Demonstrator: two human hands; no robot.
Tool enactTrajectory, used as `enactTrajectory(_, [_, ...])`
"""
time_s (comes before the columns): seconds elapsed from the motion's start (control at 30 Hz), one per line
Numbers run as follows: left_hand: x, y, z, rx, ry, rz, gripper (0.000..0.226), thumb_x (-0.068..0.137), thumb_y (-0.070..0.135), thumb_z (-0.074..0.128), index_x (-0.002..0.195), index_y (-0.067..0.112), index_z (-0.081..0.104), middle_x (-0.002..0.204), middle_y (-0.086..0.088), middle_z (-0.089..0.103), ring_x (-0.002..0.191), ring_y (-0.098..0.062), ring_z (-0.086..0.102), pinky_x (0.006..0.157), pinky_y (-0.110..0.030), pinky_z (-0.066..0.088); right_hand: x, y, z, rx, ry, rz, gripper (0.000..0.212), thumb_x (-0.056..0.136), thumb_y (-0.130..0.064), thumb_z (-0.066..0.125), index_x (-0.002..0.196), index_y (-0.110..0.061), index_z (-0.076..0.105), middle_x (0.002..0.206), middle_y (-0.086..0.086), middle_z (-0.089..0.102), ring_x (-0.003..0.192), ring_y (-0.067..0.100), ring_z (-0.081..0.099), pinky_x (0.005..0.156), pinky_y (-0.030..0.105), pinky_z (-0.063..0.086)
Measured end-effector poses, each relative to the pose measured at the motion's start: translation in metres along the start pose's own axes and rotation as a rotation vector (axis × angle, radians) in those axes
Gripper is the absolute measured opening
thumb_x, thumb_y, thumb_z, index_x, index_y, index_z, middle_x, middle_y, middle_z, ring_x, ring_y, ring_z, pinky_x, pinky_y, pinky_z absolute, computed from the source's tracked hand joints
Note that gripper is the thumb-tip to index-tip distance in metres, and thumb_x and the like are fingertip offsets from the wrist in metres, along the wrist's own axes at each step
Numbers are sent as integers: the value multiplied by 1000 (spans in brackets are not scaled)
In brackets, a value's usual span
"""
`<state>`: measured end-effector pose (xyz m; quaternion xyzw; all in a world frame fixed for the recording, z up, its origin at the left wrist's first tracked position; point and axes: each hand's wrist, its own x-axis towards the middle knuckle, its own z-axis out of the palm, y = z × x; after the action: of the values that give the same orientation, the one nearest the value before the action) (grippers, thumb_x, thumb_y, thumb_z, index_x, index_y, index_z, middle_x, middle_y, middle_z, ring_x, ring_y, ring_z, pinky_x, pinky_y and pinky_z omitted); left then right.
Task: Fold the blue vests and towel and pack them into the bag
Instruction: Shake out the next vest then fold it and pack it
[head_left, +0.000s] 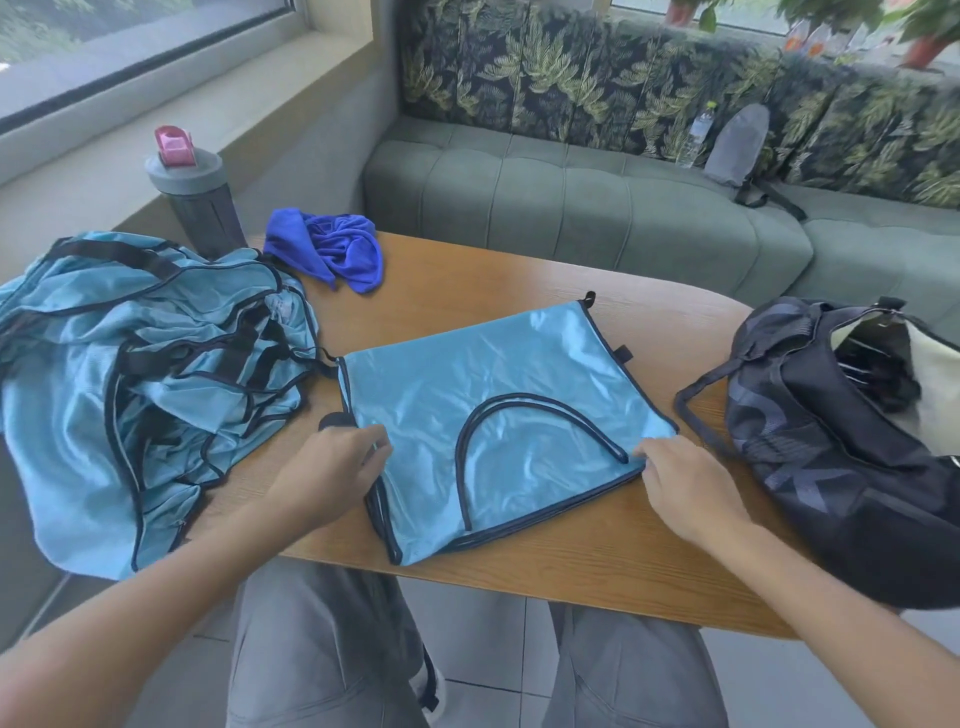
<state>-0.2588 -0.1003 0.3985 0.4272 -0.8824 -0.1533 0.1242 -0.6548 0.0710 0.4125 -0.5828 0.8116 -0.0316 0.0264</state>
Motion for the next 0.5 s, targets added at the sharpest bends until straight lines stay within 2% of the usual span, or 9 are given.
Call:
enactTrajectory(0.07, [20,-6,-5,6,45,67,15,101,20,57,88,14,61,76,2,61,72,-17,56,60,-32,40,-21,-7,4,79,52,-43,27,99,-15,50,121,-17,66,117,0,66,115,17,57,91,33,51])
enactTrajectory(0.1, [31,-11,-5,14,66,95,8,100,18,60,97,13,65,88,0,65,85,-20,59,71,-35,46,-29,-15,5,131,61,-67,29,100,-14,50,126,-15,65,123,-1,65,120,15,55,97,31,48])
enactTrajectory(0.13, [43,-16,-4,38,76,89,13,99,18,62,109,11,67,103,-4,67,101,-25,60,84,-39,49,-38,-25,6,182,51,-88,33,102,-15,49,132,-14,62,130,-1,63,125,13,52,102,28,44])
enactTrajectory(0.2, [66,-30,-3,100,72,45,31,99,21,63,128,9,64,132,-12,61,125,-33,54,103,-47,45,-51,-47,8,254,-14,-120,41,105,-22,45,145,-15,53,143,-5,54,136,9,44,110,23,33])
enactTrajectory(0.27, [81,-43,-2,131,36,-8,40,102,28,59,139,11,59,146,-15,52,134,-37,48,109,-50,40,-59,-61,15,260,-76,-136,46,107,-32,41,152,-19,44,151,-9,45,143,6,36,115,21,26])
enactTrajectory(0.37, [88,-58,-8,144,-50,-61,41,105,35,52,138,12,58,138,-13,60,126,-34,54,103,-46,41,-59,-61,25,204,-73,-121,46,107,-37,38,150,-19,45,152,-5,46,143,9,37,117,23,25])
enactTrajectory(0.43, [83,-61,-12,163,-8,-27,34,105,34,52,127,11,64,124,-11,68,111,-34,61,92,-45,46,-48,-53,24,176,-43,-89,43,107,-35,38,144,-16,51,147,-2,52,139,12,43,116,27,31])
enactTrajectory(0.5, [73,-58,-16,163,13,26,26,105,31,53,112,12,69,108,-7,70,95,-31,64,81,-44,48,-31,-42,21,160,-23,-43,37,108,-34,37,135,-16,56,135,-1,59,130,14,51,107,30,41])
